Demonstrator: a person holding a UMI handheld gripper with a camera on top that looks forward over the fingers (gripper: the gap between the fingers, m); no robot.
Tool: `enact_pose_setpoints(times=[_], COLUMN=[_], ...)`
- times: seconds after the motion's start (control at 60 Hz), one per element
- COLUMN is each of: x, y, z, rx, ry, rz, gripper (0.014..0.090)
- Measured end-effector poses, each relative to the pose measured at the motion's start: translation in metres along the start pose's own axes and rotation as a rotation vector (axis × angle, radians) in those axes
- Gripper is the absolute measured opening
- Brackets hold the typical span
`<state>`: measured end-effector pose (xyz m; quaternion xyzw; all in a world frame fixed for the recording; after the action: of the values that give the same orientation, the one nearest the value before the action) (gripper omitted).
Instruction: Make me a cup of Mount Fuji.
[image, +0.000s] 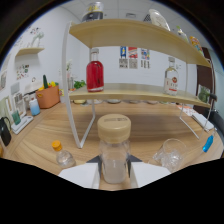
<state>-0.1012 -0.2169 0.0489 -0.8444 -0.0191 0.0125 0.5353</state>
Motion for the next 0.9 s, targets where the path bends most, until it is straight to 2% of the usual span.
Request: enact_pose_setpoints(times=[0.067,0.133,0.15,0.233,0.25,0.567,0.783,0.9], x=[0.000,-0.002,-0.002,-0.002,-0.001,0.017,0.071,0.097], y=[0.007,0.013,0.014,0.012,0.010,-0.053,-0.079,-0.121], z=[-0.002,-0.003,-0.004,-0.011,-0.013,-0.097,-0.132,-0.141], rx=[-0.019,-0.045,-0.047,-0.055,-0.049,0.037,0.042,0.057], ry=[0.005,-0.007,-0.007,-0.017,-0.015,-0.035,0.024,0.064], rz=[-0.015,-0.016,-0.015,-0.006,-0.005,-0.015,0.004,0.042], gripper=[0.0439,0.0512,0.0545,0.0827,0.0865,0.0866,0.0864,0.0852])
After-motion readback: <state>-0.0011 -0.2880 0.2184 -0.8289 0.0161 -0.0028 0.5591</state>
